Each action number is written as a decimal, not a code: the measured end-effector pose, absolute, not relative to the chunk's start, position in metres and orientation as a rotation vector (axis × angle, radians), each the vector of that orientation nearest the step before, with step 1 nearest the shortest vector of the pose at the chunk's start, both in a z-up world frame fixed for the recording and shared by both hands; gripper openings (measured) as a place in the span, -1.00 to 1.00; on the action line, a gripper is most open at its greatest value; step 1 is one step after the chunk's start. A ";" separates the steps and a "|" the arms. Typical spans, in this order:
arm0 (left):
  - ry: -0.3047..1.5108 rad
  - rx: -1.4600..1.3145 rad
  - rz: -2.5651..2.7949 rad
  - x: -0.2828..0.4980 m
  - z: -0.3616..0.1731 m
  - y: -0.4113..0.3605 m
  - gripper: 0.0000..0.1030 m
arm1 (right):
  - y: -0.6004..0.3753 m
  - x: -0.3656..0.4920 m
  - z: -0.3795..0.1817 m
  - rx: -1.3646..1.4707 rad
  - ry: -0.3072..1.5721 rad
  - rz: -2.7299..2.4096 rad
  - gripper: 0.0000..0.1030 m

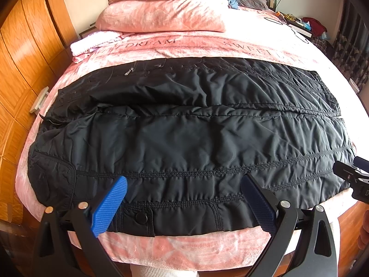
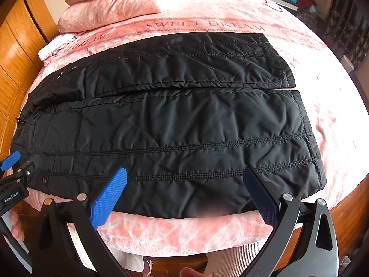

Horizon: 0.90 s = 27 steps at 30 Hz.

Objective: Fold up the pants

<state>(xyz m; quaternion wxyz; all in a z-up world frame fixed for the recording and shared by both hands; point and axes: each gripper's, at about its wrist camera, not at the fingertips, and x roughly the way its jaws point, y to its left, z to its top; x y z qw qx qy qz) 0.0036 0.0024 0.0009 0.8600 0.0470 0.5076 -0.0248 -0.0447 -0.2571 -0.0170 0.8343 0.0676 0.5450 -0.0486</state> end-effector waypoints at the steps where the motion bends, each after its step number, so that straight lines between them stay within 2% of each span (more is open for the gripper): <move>1: 1.066 0.098 -0.052 0.004 0.001 0.002 0.93 | -0.257 -0.045 -0.017 0.144 1.153 -0.102 0.95; 27: 1.059 0.109 -0.044 0.005 0.003 0.000 0.93 | -0.255 -0.042 -0.016 0.127 1.144 -0.095 0.95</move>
